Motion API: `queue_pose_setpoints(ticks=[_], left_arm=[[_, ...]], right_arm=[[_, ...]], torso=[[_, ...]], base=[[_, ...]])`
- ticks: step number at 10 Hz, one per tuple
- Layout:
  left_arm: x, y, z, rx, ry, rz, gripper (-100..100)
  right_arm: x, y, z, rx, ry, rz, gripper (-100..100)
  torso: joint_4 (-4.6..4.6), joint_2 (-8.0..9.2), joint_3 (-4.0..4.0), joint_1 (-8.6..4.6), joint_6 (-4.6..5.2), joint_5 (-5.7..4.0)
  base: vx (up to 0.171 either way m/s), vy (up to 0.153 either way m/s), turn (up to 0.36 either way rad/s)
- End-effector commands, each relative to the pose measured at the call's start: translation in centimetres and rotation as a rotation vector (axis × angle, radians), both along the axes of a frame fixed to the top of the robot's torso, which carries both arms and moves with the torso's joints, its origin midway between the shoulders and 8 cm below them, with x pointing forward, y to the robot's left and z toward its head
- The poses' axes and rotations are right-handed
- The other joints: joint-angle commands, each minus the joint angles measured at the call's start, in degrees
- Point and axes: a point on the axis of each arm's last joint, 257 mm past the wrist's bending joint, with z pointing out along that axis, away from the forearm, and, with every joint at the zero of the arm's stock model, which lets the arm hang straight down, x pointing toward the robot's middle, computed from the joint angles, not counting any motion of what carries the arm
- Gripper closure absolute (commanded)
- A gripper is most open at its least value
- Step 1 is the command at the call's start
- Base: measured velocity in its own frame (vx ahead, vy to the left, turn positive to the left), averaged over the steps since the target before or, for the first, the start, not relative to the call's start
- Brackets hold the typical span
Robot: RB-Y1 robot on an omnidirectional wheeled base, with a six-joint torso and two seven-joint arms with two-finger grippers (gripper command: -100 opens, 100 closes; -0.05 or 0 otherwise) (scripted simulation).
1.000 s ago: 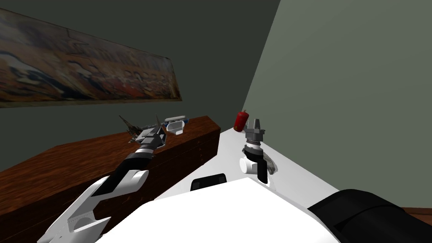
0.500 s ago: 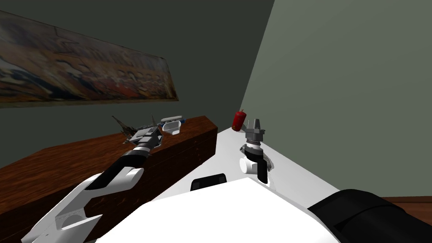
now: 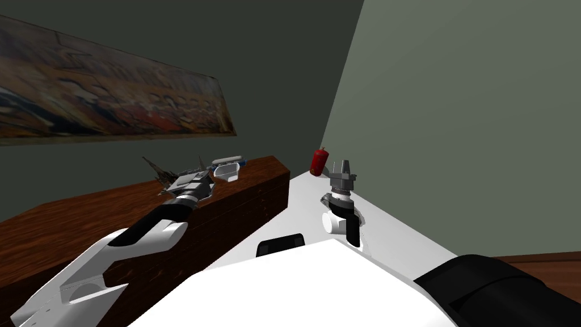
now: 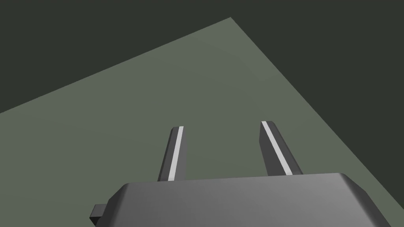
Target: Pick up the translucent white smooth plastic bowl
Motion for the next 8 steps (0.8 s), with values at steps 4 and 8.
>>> queue_pose_setpoints(ticks=[4, 8], left_arm=[[0.2, 2.9, -1.1, -0.046, 0.104, 0.052, -100], [0.3, 5.3, -1.2, -0.09, 0.169, 0.094, -100]], right_arm=[[0.0, 0.0, 0.0, 0.0, 0.0, 0.0, 0], [0.0, 0.0, 0.0, 0.0, 0.0, 0.0, 0]], torso=[[-0.01, -0.06, -0.04, 0.03, 0.01, 0.0], [-0.04, -0.14, -0.09, 0.09, 0.0, 0.02]], base=[[-0.001, -0.047, -0.047], [0.018, -0.031, -0.031]])
